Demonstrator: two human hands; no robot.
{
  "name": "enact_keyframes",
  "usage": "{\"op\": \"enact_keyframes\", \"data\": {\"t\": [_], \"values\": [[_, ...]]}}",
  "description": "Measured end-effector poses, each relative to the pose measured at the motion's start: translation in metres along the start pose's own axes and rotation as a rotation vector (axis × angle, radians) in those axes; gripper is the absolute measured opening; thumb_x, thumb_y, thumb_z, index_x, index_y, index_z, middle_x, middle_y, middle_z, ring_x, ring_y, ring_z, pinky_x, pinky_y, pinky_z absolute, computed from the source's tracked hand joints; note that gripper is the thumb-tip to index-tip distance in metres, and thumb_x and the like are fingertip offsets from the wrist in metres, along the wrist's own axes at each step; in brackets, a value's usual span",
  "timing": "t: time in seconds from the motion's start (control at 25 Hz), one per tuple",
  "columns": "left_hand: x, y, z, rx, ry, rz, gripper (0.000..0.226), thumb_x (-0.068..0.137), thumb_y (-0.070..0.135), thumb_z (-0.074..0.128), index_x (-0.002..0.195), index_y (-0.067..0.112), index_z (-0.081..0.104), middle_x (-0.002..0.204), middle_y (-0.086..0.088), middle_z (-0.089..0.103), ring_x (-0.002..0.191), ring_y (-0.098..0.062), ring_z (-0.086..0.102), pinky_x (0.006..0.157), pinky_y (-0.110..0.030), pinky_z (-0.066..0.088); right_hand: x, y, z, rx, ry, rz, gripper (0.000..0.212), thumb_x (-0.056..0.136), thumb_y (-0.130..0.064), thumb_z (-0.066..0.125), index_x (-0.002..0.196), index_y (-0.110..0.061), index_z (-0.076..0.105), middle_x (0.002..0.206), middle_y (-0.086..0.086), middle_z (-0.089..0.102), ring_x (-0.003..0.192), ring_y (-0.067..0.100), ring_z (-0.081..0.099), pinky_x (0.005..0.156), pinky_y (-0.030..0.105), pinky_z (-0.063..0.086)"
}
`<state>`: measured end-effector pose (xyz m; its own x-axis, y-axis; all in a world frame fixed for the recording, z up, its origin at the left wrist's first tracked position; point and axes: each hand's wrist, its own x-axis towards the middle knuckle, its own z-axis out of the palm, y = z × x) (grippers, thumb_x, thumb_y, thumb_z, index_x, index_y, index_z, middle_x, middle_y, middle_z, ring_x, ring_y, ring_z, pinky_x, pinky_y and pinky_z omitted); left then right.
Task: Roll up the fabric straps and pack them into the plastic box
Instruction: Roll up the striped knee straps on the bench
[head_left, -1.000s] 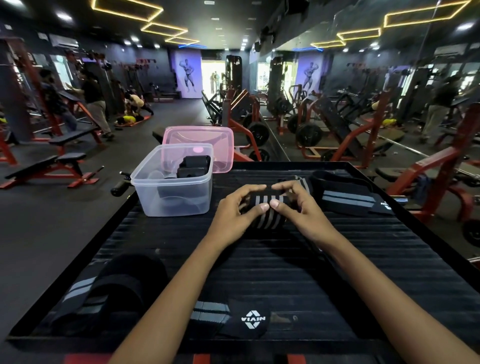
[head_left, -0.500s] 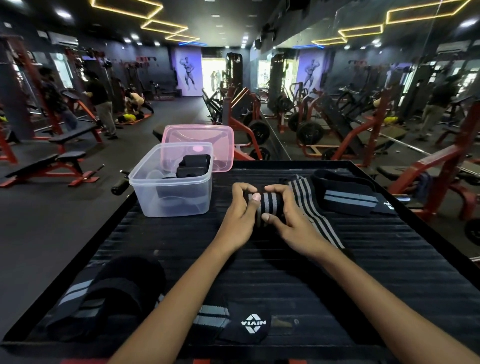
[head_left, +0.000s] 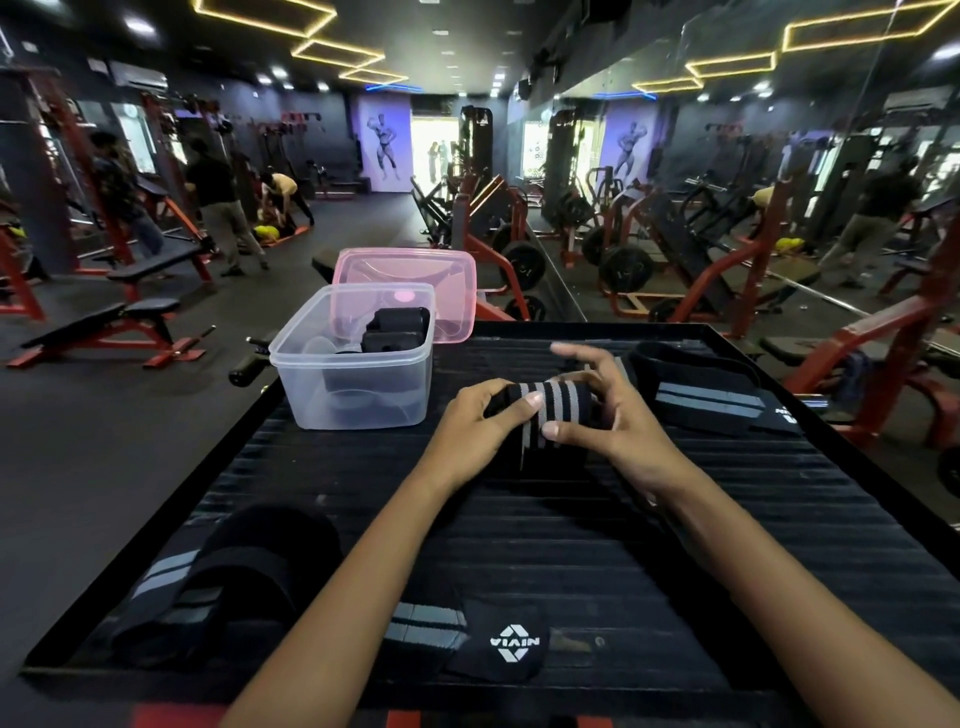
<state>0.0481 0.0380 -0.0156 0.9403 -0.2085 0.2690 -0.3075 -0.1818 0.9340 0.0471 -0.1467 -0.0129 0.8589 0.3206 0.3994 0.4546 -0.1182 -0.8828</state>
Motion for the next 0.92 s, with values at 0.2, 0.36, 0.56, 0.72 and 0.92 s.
{"op": "enact_keyframes", "data": {"t": [0.2,0.36,0.56,0.72,0.92], "values": [[-0.0016,0.0013,-0.0013,-0.042,-0.033,0.019,0.041,0.078,0.037,0.074,0.115,0.025,0.061,0.114,0.002,0.068,0.111,-0.012,0.062,0.103,-0.037,0.046,-0.0011,-0.0039,0.0027,0.082,0.106,0.011,0.029,0.078,-0.007,0.075,0.105,0.0,0.066,0.097,0.011,0.07,0.092,0.023,0.067,0.087,0.04,0.053],[-0.0005,0.0021,-0.0043,0.024,-0.017,0.171,0.032,0.077,0.018,0.077,0.107,0.021,0.064,0.107,0.003,0.07,0.105,-0.012,0.065,0.097,-0.031,0.048,-0.001,-0.0012,0.004,0.149,0.122,0.1,0.039,0.077,-0.034,0.077,0.106,-0.01,0.067,0.095,0.021,0.068,0.088,0.029,0.065,0.086,0.053,0.05],[-0.0021,0.0042,0.0007,-0.102,0.146,0.042,0.015,0.08,0.022,0.075,0.091,0.012,0.069,0.091,-0.004,0.074,0.09,-0.017,0.07,0.091,-0.04,0.053,-0.0019,-0.0003,0.0022,0.031,-0.012,-0.021,0.058,0.073,0.003,0.077,0.125,-0.012,0.057,0.113,-0.006,0.065,0.108,0.006,0.062,0.088,0.019,0.049],[-0.0045,0.0069,-0.0013,-0.116,-0.017,0.048,0.029,0.081,0.023,0.074,0.109,0.025,0.067,0.109,0.0,0.07,0.104,-0.015,0.066,0.095,-0.033,0.051,-0.0012,-0.0053,0.004,0.092,0.07,-0.004,0.038,0.076,0.002,0.074,0.113,-0.005,0.066,0.102,-0.004,0.072,0.098,0.009,0.067,0.083,0.021,0.052],[-0.0053,0.0094,-0.0072,-0.028,-0.04,0.175,0.04,0.074,0.006,0.079,0.111,0.012,0.066,0.108,0.002,0.07,0.104,-0.01,0.066,0.093,-0.024,0.05,-0.0033,-0.0094,0.0065,0.197,0.093,0.085,0.027,0.086,-0.015,0.068,0.109,-0.002,0.065,0.084,0.003,0.068,0.075,0.013,0.065,0.066,0.021,0.05]]}}
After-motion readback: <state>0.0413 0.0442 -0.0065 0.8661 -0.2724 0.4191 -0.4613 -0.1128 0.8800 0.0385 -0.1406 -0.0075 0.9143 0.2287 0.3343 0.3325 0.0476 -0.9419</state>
